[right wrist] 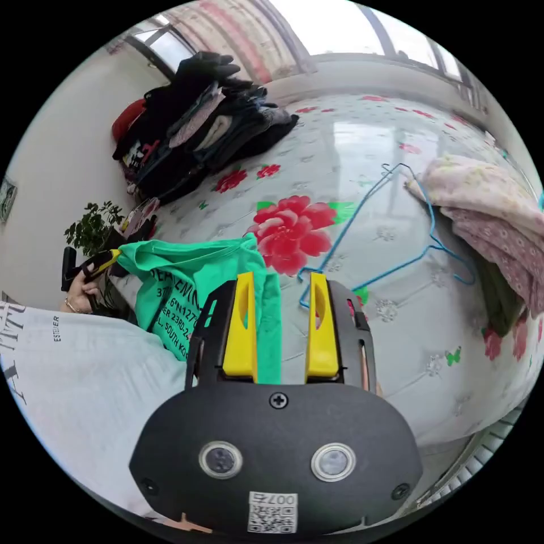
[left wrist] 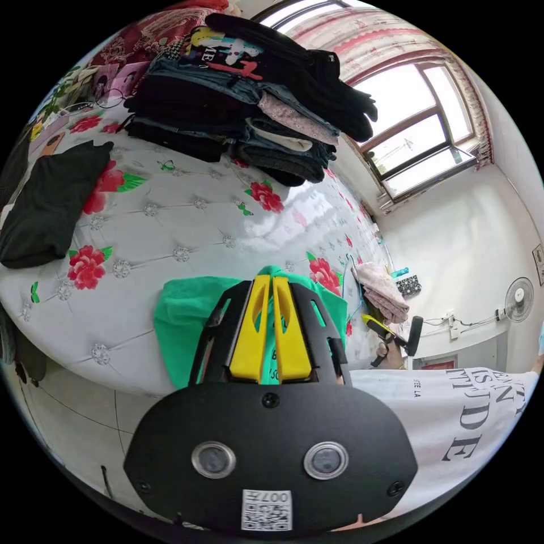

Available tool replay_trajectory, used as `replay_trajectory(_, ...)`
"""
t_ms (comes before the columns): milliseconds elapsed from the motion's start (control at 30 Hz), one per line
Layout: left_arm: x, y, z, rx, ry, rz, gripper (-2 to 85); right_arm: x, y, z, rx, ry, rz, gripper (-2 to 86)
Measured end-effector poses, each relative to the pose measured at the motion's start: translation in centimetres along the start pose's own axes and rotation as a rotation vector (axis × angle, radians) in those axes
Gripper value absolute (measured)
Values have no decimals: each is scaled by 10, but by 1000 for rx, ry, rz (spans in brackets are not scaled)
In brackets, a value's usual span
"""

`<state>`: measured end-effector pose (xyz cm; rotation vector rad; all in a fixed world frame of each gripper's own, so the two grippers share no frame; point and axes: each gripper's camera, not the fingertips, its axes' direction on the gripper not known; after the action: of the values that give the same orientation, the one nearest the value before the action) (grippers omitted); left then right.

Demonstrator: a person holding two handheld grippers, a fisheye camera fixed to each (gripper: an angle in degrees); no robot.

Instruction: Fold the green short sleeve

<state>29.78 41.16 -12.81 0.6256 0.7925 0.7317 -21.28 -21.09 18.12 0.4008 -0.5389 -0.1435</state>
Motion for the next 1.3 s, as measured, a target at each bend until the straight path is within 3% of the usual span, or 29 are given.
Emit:
replay_trajectory(200, 19, 9, -9, -10, -39, 26, -10, -49, -39, 86, -251, 61, -140, 91)
replay_trajectory(300, 16, 16, -13, -9, -35, -6, -10, -70, -37, 92, -255, 184, -228, 60)
replay_trajectory(367, 13, 19, -11, -20, -27, -28, -10, -74, -42, 92, -344, 126, -242, 45)
replay_trajectory(467, 15, 9, -12, -15, 24, -41, -10, -75, -62, 48, -221, 47, -168, 45)
replay_trajectory(567, 33, -33, -35, 87, 78, 23, -10, -97, -97, -5, -123, 6, -247, 52)
replay_trajectory(667, 67, -99, -56, 159, 62, 116, -9, -141, -130, -29, -46, 117, -382, 57)
replay_trajectory(800, 117, -183, -67, 305, 17, 219, -3, -164, -198, -71, 234, 195, -305, 62)
replay_trajectory(933, 132, -230, -40, 258, -147, 153, 54, -156, -243, -57, 136, 199, -169, 61)
replay_trajectory(1067, 119, -189, -16, 225, -202, 94, 71, -127, -186, -29, 77, 189, -76, 64)
replay_trajectory(1300, 102, -15, 75, -224, -196, -5, 82, -64, 11, 51, -299, 153, 155, 82)
